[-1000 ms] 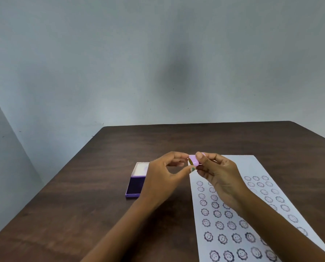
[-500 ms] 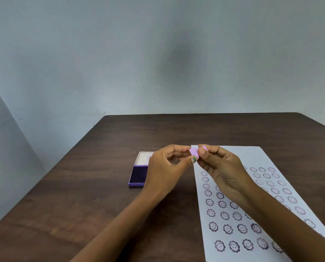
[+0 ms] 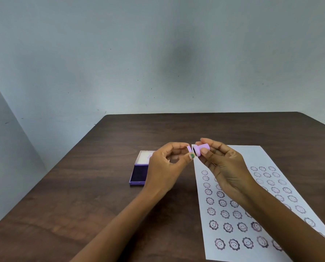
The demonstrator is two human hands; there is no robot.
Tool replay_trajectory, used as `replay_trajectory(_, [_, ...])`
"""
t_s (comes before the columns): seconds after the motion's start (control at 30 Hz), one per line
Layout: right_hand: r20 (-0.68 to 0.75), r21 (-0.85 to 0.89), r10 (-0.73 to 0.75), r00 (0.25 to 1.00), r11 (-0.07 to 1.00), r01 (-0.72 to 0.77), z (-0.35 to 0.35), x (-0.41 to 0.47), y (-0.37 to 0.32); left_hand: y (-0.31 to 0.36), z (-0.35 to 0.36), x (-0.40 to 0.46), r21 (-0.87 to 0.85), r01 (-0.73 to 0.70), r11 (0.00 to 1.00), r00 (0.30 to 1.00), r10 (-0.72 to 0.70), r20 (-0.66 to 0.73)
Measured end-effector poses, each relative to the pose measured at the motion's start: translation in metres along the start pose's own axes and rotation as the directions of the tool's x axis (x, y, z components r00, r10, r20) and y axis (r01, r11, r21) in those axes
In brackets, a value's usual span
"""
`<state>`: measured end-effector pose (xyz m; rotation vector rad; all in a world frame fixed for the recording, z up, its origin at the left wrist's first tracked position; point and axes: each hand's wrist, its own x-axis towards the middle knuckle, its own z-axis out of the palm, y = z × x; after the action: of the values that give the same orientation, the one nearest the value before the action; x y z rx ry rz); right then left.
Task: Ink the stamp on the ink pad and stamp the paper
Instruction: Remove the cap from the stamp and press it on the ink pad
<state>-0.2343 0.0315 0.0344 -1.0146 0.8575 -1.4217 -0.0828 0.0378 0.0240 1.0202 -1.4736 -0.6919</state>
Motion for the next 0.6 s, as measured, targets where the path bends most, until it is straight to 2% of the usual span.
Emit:
replay_trajectory(0.1, [-0.081,-0.068,-0.041,0.996,0.997,0.035,-0.002,0.000,-0.002,-0.002,-0.001,0.000,0.173,-0.083,0.981,0.996,0.085,-0.003])
replay_trajectory(0.2, [-0.114,-0.080,-0.047,0.992,0.996,0.038,-0.004,0.000,-0.003,-0.006,-0.001,-0.002,0.343,-0.169,0.924,0.985,0.144,0.097])
replay_trajectory(0.37, [-0.113,-0.121,-0.045,0.993,0.992,0.032,-0.003,-0.001,-0.003,-0.015,-0.001,-0.004,0.534,-0.205,0.820,0.963,0.073,0.258])
replay_trajectory(0.6, [-0.122,-0.183,-0.074,0.990,0.982,0.051,-0.003,-0.001,-0.002,-0.011,-0.002,-0.004,0.588,-0.266,0.764,0.949,0.098,0.301])
